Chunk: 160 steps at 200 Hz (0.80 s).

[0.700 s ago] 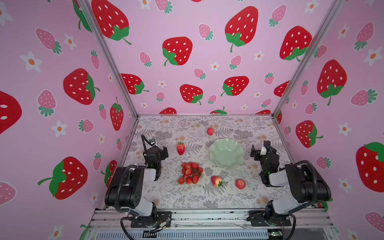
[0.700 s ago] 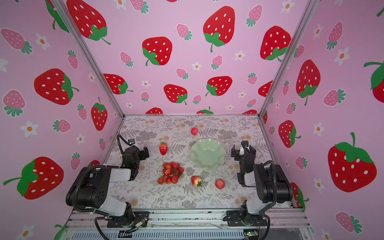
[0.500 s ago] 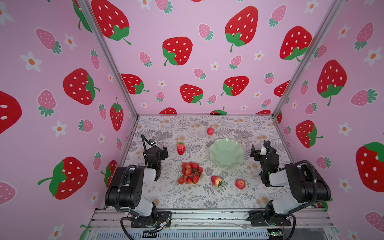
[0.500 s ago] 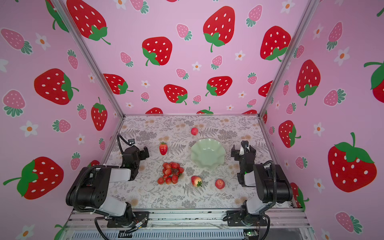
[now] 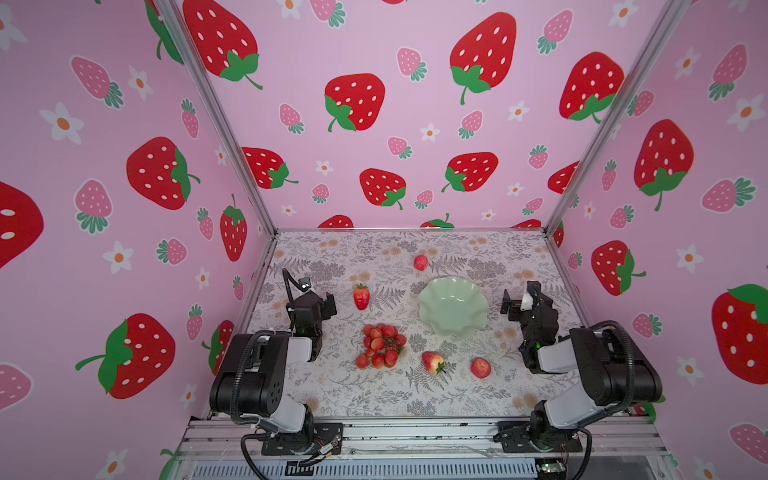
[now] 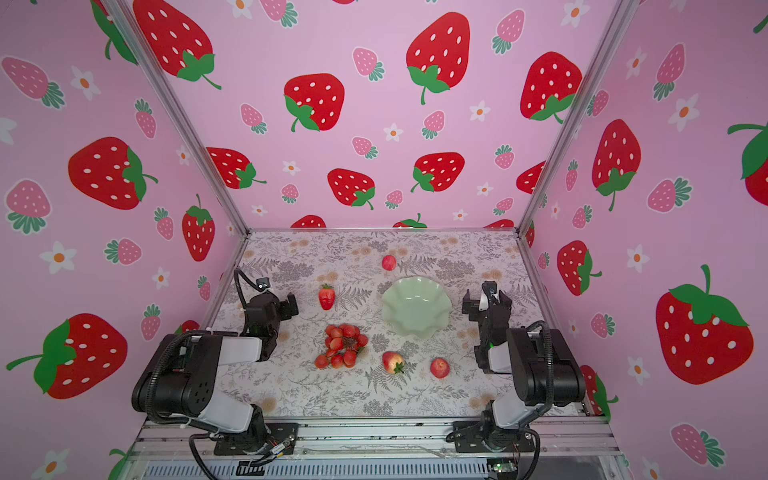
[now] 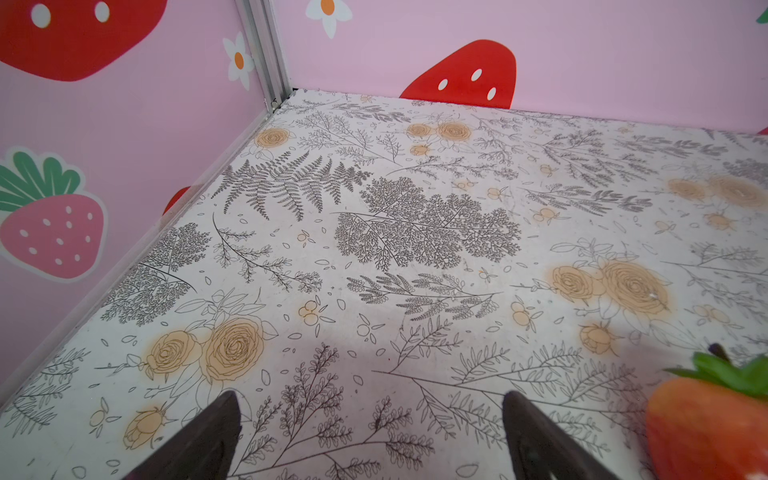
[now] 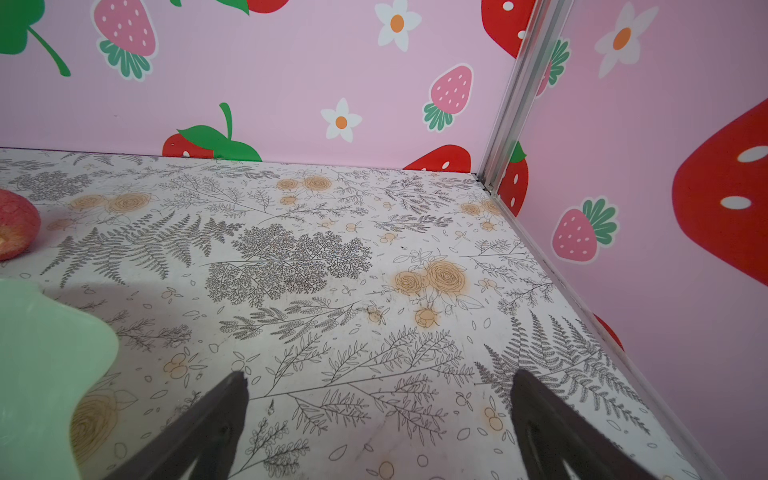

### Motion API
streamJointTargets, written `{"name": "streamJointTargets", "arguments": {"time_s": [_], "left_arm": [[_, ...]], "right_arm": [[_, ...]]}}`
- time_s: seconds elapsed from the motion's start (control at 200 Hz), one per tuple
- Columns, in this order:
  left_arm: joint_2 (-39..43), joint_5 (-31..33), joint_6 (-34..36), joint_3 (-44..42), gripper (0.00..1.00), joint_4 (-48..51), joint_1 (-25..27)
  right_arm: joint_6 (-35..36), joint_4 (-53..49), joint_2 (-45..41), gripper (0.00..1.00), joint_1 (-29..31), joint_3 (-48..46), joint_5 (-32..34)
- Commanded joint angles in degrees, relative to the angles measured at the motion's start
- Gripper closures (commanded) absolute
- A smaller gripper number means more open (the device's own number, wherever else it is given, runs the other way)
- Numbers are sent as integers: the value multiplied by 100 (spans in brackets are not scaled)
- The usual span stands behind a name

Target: Place and organize the fake fruits in the fruit bowl

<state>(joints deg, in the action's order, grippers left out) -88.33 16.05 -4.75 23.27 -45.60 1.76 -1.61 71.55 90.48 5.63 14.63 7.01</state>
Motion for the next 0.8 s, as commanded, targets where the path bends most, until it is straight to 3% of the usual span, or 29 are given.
{"name": "streamJointTargets", "arguments": {"time_s": [0.0, 0.32, 0.475, 0.55, 0.675, 0.795], "left_arm": [[-18, 57, -26, 134, 1, -54, -11], [-3, 90, -48, 117, 1, -112, -8], [922, 598, -294, 12, 2, 618, -73], [1673, 935, -572, 147, 4, 1799, 41], [2643, 894, -969, 574, 14, 3680, 536], [3255, 418, -867, 1012, 23, 4803, 1590]], "right_arm": [[52, 32, -35, 1, 39, 66, 55], [19, 70, -77, 1, 43, 48, 121], [-155, -444, -1052, 1, 50, -189, 354], [-325, -1447, -1803, 1, 76, -51, 264], [-487, -3004, -3003, 1, 346, 206, 345], [-591, -4413, -3935, 1, 819, 567, -844]]}}
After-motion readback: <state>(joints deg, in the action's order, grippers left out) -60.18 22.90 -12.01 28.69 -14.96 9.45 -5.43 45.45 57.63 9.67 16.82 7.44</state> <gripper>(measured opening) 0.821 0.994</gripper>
